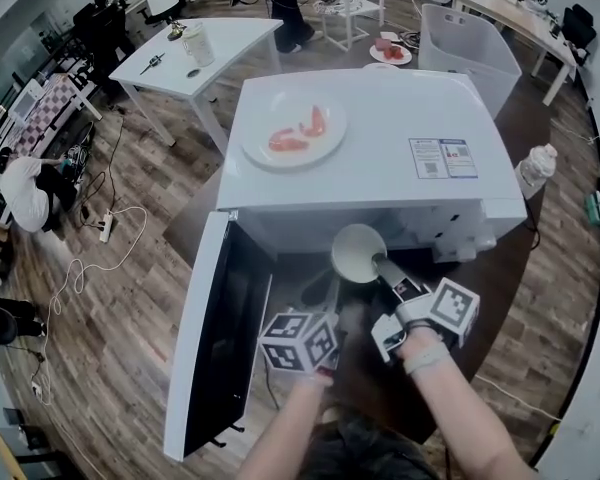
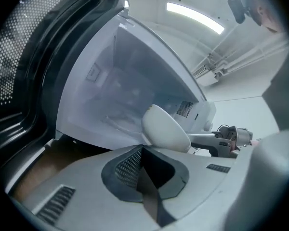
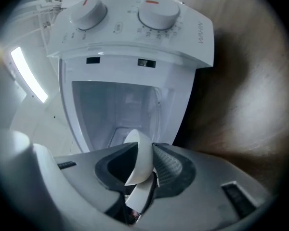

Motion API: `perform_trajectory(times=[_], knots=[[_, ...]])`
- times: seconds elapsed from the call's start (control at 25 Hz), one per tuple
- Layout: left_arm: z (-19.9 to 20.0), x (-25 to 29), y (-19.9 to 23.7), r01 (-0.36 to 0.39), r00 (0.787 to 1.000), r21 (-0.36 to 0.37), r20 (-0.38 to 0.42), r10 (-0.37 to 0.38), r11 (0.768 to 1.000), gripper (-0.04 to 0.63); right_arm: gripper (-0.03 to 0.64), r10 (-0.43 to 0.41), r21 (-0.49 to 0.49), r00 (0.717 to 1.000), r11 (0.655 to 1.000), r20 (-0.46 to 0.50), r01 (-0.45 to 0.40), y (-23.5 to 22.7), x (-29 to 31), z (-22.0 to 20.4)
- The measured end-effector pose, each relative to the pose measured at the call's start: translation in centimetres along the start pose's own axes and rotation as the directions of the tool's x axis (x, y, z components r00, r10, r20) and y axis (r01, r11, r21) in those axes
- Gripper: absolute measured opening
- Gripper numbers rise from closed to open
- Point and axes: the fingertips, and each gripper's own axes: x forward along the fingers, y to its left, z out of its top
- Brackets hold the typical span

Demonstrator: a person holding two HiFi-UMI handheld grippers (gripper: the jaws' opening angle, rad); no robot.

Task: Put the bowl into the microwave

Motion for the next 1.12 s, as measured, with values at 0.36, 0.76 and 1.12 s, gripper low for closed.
perform_trajectory(times=[0.36,0.76,1.12], knots=[[-0.1,1.4,0.5,-0.033,0.998,0.08,-0.049,0.037,0.996,-0.002,0.1,-0.03,-0.154,0.997,0.987,0.066,0.04,0.8,1.6,1.3],[-0.1,2.1,-0.4,-0.014,0.997,0.118,-0.079,0.023,0.993,-0.001,0.1,-0.097,-0.3,0.989,0.945,0.116,0.128,1.2,2.5,2.5],[0.0,1.8,-0.7,-0.005,0.994,0.149,-0.106,0.021,0.989,0.0,0.097,-0.112,-0.357,0.986,0.922,0.121,0.148,1.8,3.5,2.9]])
